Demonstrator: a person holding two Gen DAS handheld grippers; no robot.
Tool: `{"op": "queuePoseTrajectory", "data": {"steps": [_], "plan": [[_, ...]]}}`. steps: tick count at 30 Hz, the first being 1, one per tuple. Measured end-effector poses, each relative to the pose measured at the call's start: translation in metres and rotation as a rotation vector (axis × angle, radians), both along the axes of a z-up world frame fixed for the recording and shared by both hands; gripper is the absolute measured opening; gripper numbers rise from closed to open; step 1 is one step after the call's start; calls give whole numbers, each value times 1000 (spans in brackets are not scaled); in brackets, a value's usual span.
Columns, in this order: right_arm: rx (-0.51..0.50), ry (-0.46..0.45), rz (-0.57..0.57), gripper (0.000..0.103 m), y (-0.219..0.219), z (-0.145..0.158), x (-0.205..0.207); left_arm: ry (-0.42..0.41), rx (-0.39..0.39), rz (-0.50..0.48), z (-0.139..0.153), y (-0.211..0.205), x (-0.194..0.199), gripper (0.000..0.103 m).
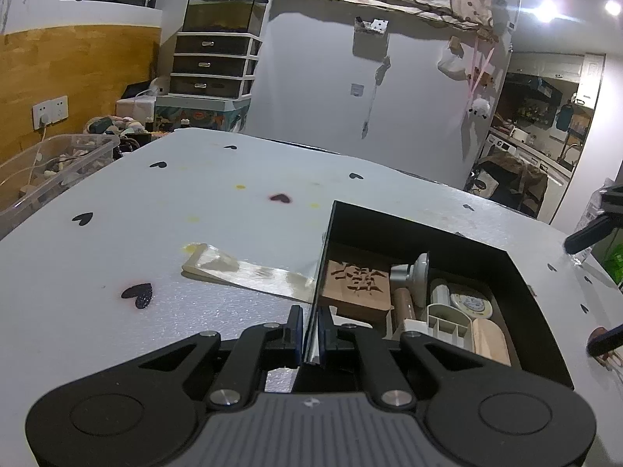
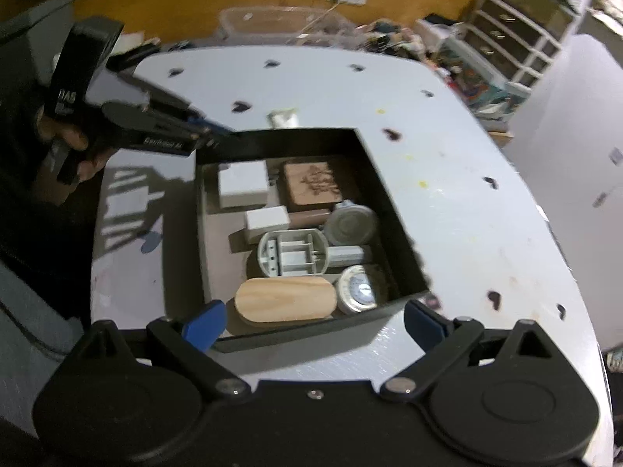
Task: Organize rigid objects
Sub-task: 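Move the right tool to the pink eyelash curler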
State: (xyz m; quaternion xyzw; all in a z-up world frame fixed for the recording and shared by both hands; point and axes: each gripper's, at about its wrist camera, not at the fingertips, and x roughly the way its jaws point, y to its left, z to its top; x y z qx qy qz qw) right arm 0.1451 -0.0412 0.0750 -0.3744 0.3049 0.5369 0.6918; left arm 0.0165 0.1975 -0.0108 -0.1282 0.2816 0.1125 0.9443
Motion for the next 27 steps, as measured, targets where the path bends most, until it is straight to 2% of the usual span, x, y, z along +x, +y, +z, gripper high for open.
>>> {"op": "queuePoseTrajectory", "data": {"steps": [8, 12, 15, 21, 27], "plan": [[132, -34, -296, 99, -44, -1, 10, 6, 9, 13, 2, -3, -1, 8], [208, -11, -477, 100, -73, -9, 14, 7, 11, 20, 2, -4, -1, 8], [270, -24, -640, 102, -95, -18, 14, 7, 13, 23, 3, -5, -1, 8], [424, 27, -925, 103, -146, -44, 9, 7, 14, 23, 3, -5, -1, 8], [487, 7, -1107, 103, -173, -70, -1, 7, 15, 23, 3, -5, -1, 8]]}}
